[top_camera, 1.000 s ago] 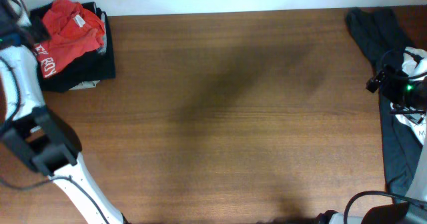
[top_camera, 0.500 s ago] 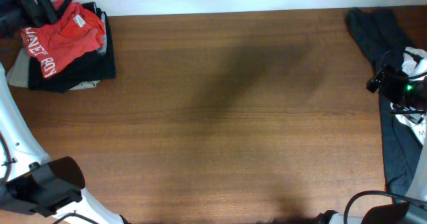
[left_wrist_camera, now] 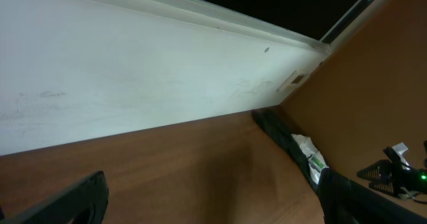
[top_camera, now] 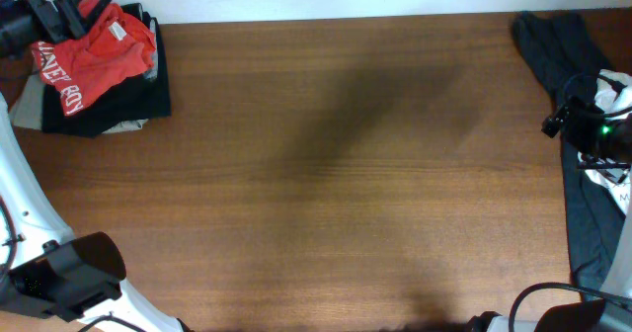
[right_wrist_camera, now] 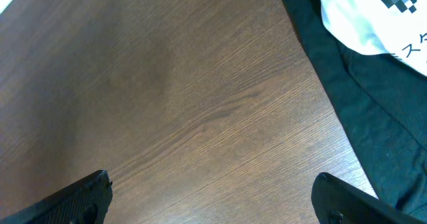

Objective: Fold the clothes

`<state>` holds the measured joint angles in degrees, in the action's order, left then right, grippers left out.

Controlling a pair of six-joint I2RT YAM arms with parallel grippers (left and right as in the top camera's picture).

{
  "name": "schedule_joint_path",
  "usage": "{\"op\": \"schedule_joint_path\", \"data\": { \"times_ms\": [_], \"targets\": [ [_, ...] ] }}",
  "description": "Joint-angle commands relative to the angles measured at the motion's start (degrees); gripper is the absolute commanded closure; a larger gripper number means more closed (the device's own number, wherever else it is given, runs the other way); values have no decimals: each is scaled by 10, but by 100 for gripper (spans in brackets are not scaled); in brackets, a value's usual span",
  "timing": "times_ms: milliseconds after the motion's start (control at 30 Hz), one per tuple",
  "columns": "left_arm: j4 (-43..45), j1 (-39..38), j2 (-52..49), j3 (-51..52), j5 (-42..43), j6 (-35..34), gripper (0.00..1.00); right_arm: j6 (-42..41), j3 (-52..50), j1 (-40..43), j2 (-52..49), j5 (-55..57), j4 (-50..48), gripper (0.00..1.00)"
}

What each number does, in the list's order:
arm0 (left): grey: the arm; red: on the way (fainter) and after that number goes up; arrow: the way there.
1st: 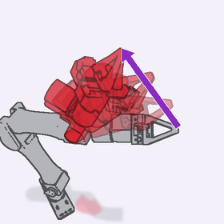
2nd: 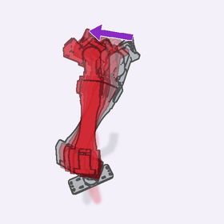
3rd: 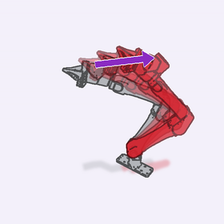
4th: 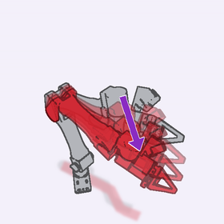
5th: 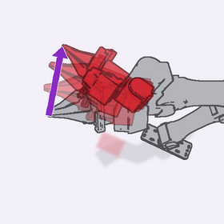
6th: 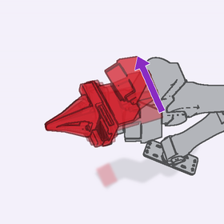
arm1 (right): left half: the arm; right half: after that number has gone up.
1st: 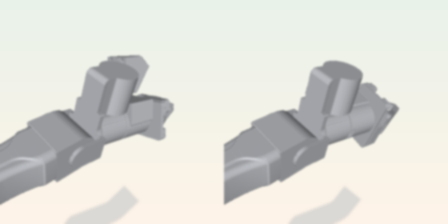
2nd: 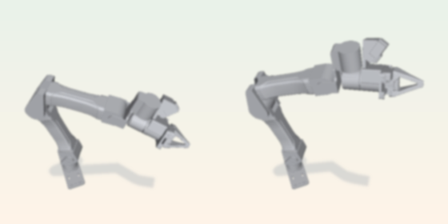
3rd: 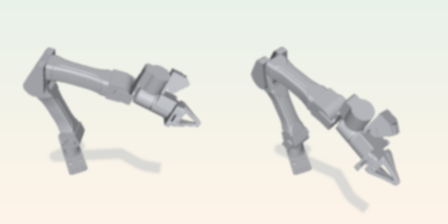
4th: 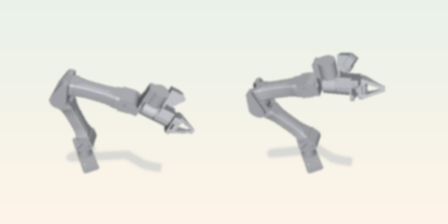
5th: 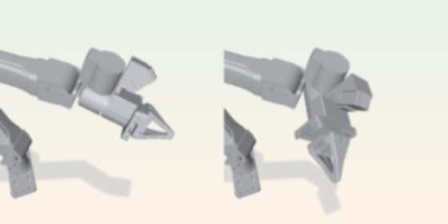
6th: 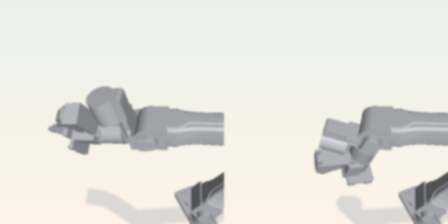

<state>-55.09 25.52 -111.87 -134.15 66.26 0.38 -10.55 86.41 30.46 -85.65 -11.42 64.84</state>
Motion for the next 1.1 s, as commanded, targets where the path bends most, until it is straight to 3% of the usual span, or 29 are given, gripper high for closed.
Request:
{"op": "schedule_joint_path", "data": {
  "times_ms": [0, 100, 267, 367, 533, 733, 967, 1067],
  "targets": [
    [-1, 1, 3, 2, 14, 3, 1, -5, 10, 3, 6, 5, -1, 1],
    [-23, -6, 12, 2, -21, 5, 0, -5, 10, 3, 6, 5, -2, 1],
    [-218, -66, 61, 22, -333, 33, 0, -5, 10, 3, 6, 5, -1, 1],
    [-210, -119, 111, 88, -381, 84, 1, -5, 10, 3, 6, 5, -1, 1],
    [-79, -194, 236, 296, -396, 173, 0, -5, 10, 3, 6, 5, -1, 1],
    [68, -230, 425, 591, -417, 173, 1, -5, 10, 3, 6, 5, -1, 1],
    [367, -240, 774, 1016, -417, 158, 1, -5, 10, 3, 6, 5, -1, 1],
    [454, -240, 884, 1131, -417, 131, 0, -5, 10, 3, 6, 5, -1, 1]
  ]
}}
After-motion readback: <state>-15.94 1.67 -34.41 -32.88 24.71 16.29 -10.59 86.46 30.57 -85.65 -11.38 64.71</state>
